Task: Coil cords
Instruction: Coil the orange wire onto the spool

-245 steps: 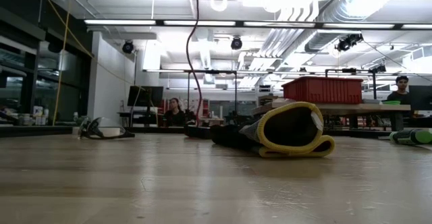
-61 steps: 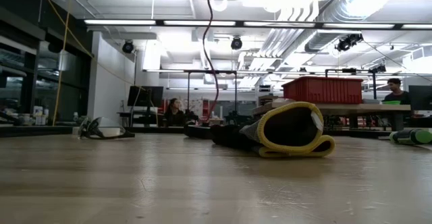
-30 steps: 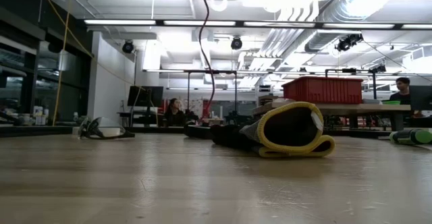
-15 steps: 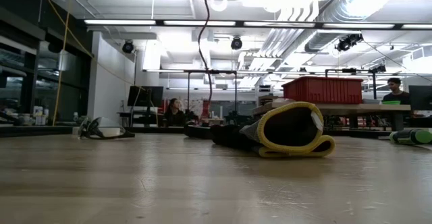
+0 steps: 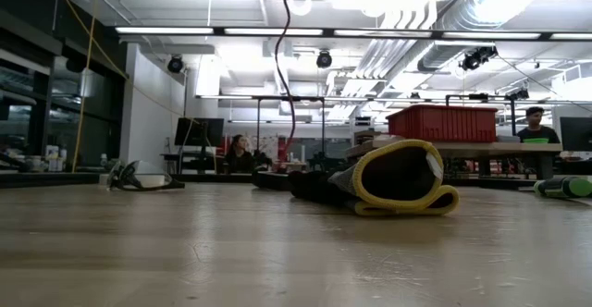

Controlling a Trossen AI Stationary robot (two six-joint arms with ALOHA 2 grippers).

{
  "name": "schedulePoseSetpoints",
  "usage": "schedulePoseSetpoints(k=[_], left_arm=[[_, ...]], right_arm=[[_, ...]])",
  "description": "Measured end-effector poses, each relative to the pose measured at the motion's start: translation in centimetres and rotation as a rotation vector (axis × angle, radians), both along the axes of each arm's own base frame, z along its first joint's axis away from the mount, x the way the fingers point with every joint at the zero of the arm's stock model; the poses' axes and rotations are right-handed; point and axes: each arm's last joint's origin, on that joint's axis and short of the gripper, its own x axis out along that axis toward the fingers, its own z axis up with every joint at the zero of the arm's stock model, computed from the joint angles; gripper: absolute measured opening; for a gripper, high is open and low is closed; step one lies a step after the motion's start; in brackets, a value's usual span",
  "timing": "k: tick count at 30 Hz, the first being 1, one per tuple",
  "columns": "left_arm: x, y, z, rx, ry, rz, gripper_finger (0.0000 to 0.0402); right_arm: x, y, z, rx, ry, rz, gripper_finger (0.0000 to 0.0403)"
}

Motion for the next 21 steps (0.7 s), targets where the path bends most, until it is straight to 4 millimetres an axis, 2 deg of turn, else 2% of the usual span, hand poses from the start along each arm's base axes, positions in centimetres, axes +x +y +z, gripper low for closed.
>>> schedulePoseSetpoints(k=[4, 9, 12, 17, 21], left_arm=[[0.0, 0.0, 0.0, 0.000, 0.000, 0.001, 0.0000], [0.0, 0.0, 0.0, -0.001, 0.000, 0.003, 0.0000], [0.0, 0.0, 0.0, -0.005, -0.007, 0.006, 0.0000], [-0.2, 0.0, 0.2, -0.067, -0.044, -0.027, 0.0000], [-0.1, 0.1, 0.1, -0.070, -0.034, -0.019, 0.0000]], right_arm=[[0.0, 0.0, 0.0, 0.000, 0.003, 0.000, 0.0098], [0.0, 0.0, -0.2, 0.057, 0.004, 0.004, 0.0014], [0.0, 0.2, -0.1, 0.113, -0.010, 0.017, 0.0007], [0.5, 1.6, 0.2, 0.106, -0.076, 0.076, 0.0003], [2.1, 2.8, 0.5, 0.090, -0.093, 0.139, 0.0002]])
